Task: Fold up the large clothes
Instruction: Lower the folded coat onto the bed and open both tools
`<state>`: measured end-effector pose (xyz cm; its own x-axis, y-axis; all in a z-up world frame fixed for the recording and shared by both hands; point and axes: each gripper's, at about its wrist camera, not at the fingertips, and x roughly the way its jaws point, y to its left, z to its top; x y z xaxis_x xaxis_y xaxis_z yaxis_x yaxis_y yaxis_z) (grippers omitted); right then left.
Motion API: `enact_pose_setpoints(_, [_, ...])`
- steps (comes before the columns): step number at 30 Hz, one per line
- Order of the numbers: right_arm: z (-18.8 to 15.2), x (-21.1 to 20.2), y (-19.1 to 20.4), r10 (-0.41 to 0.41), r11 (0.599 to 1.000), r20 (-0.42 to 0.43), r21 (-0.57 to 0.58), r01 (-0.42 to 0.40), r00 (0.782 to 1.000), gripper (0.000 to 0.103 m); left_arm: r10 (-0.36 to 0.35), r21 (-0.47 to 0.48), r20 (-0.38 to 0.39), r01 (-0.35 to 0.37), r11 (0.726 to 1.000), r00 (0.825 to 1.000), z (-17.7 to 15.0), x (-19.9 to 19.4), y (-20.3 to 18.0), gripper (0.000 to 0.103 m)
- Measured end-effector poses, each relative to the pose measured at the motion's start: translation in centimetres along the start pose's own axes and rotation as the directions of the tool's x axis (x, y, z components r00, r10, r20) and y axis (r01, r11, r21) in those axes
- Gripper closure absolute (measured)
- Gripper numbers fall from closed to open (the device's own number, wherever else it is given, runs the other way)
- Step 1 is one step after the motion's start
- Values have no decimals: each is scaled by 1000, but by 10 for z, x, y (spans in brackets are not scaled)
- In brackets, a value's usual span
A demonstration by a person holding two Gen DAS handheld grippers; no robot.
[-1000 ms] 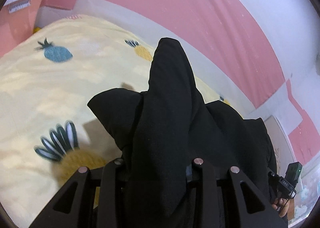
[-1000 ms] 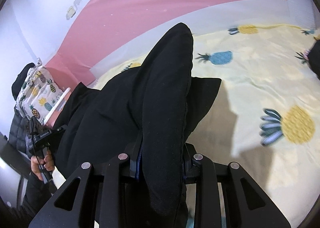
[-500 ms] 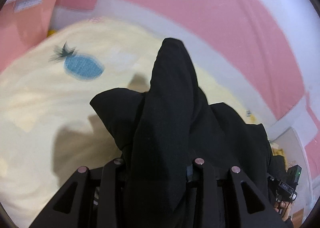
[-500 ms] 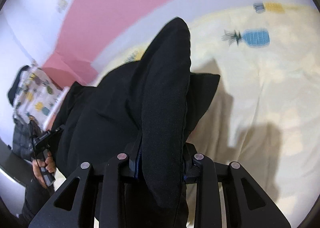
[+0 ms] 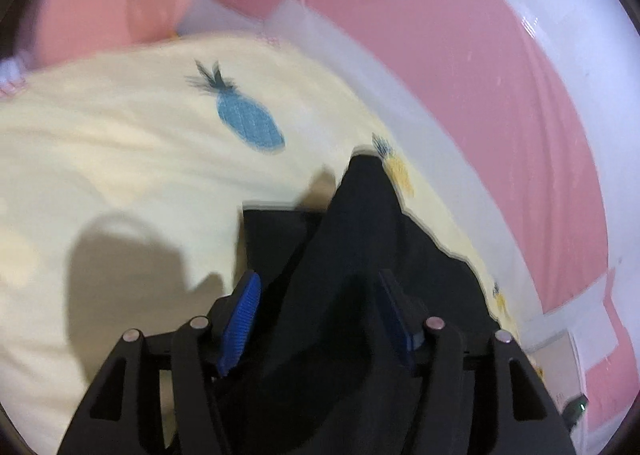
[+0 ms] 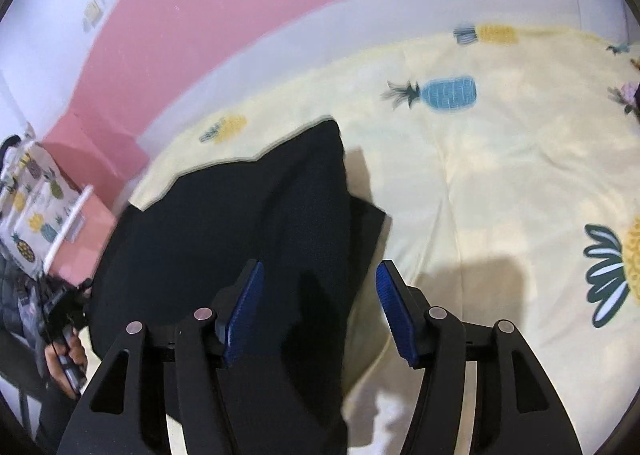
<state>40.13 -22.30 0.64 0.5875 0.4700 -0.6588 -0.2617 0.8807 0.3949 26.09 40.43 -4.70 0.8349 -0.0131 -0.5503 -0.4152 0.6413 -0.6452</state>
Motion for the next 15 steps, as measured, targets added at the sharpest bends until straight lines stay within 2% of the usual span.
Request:
enact_pose_setpoints(2, [-6,-6,18,-7,998,13,-66,8,1000,44,-25,18,26,24,1000,999,-3,-12,-8,43])
enact_pose_setpoints(4, [-13,-3,36,-16,993,13,-121,18,1000,47,-35,82,18,33,996,999,-12,-15,-23,43])
enact_pose_setpoints(5, [-19,2,43,-22,989,7,-143,23,1000,59,-25,125,11,23,992,1000,-18,-11,-31,43])
enact_pose_setpoints(6, [-22,12,49,-33,988,-12,-153,31,999,65,-7,159,-2,7,987,1000,-25,-4,-36,43])
enact_pose_setpoints(9, [-37,52,49,-132,977,-81,-177,116,988,71,63,185,-40,-55,981,997,-38,24,-31,43])
enact_pose_setpoints(11, [-43,62,45,-150,975,-80,-176,134,986,72,90,178,-31,-83,980,995,-41,37,-23,42])
enact_pose_setpoints(13, [-44,63,47,-167,971,-72,-185,152,983,72,135,188,-16,-129,974,991,-41,39,-22,39])
enact_pose_setpoints(15, [-41,62,49,-181,967,-75,-196,164,981,72,150,166,-24,-144,976,988,-39,34,-24,40])
